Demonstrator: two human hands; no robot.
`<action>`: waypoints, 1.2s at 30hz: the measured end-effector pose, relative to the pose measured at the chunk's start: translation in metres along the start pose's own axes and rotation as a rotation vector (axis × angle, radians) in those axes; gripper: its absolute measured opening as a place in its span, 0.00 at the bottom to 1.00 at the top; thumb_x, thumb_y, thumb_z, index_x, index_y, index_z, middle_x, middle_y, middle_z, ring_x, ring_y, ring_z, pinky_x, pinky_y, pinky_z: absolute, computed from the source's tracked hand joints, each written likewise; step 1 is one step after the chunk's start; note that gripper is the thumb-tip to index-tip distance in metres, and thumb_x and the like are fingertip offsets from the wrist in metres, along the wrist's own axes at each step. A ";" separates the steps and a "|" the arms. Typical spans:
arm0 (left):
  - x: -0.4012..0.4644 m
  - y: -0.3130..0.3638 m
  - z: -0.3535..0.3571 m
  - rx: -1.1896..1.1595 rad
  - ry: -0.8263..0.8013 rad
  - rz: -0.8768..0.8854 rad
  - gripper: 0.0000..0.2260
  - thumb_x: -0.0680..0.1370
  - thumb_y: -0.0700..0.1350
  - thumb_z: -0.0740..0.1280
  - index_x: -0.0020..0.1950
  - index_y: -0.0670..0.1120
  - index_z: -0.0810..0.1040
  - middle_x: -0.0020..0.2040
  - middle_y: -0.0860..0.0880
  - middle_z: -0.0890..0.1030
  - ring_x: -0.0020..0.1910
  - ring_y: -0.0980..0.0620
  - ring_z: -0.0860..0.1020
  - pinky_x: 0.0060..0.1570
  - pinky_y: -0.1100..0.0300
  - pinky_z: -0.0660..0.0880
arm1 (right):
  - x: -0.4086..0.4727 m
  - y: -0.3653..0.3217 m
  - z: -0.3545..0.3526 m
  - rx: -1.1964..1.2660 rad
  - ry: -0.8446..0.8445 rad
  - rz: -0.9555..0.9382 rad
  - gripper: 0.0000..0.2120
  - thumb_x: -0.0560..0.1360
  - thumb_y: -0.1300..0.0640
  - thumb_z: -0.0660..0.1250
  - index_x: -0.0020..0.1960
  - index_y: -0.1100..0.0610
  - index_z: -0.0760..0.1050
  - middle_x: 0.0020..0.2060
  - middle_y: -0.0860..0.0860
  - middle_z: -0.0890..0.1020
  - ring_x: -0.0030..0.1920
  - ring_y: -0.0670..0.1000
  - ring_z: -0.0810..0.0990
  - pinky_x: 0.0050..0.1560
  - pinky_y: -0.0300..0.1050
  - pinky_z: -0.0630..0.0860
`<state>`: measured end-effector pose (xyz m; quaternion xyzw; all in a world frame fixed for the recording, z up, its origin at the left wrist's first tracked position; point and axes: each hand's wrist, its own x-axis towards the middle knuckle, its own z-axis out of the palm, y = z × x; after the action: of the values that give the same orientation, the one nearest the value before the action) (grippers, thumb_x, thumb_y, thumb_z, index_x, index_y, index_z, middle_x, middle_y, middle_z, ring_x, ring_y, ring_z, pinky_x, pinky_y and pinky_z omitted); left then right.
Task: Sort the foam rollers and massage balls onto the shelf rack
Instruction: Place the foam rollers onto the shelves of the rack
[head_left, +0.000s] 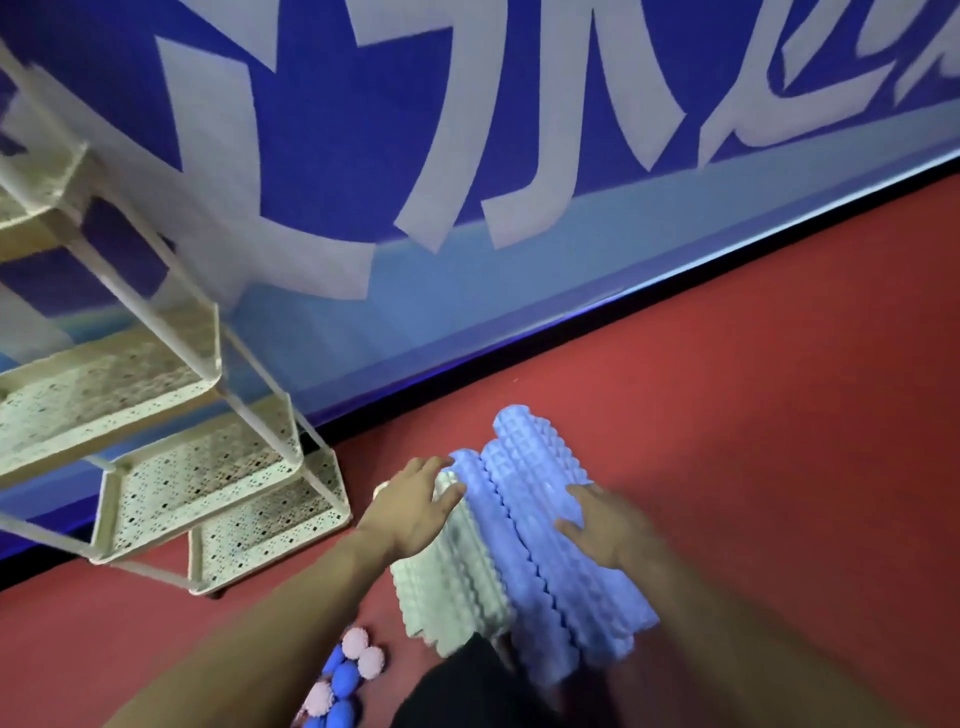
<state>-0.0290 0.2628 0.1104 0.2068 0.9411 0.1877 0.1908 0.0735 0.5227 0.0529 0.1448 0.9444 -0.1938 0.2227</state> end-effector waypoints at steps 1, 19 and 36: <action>0.010 -0.010 0.008 -0.016 -0.009 0.001 0.24 0.82 0.60 0.58 0.75 0.52 0.68 0.70 0.48 0.72 0.70 0.48 0.70 0.72 0.52 0.64 | 0.015 0.005 0.010 0.026 -0.026 0.041 0.35 0.80 0.38 0.60 0.81 0.50 0.55 0.77 0.53 0.63 0.74 0.58 0.67 0.72 0.53 0.67; 0.054 -0.089 0.101 -0.293 -0.190 -0.198 0.20 0.83 0.57 0.60 0.74 0.55 0.68 0.69 0.51 0.70 0.62 0.50 0.75 0.65 0.52 0.72 | 0.107 0.041 0.111 0.237 -0.025 0.466 0.57 0.61 0.29 0.74 0.77 0.47 0.46 0.72 0.60 0.67 0.68 0.65 0.72 0.65 0.61 0.72; 0.071 -0.005 0.100 -1.235 -0.139 -0.388 0.25 0.72 0.59 0.76 0.64 0.47 0.78 0.52 0.49 0.87 0.49 0.48 0.86 0.49 0.52 0.81 | 0.072 -0.035 0.060 1.183 -0.233 -0.025 0.15 0.76 0.39 0.70 0.58 0.44 0.81 0.55 0.45 0.86 0.57 0.46 0.84 0.63 0.47 0.78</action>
<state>-0.0463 0.3188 0.0025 -0.1029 0.6658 0.6424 0.3653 0.0205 0.4791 -0.0205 0.2107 0.6474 -0.7035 0.2038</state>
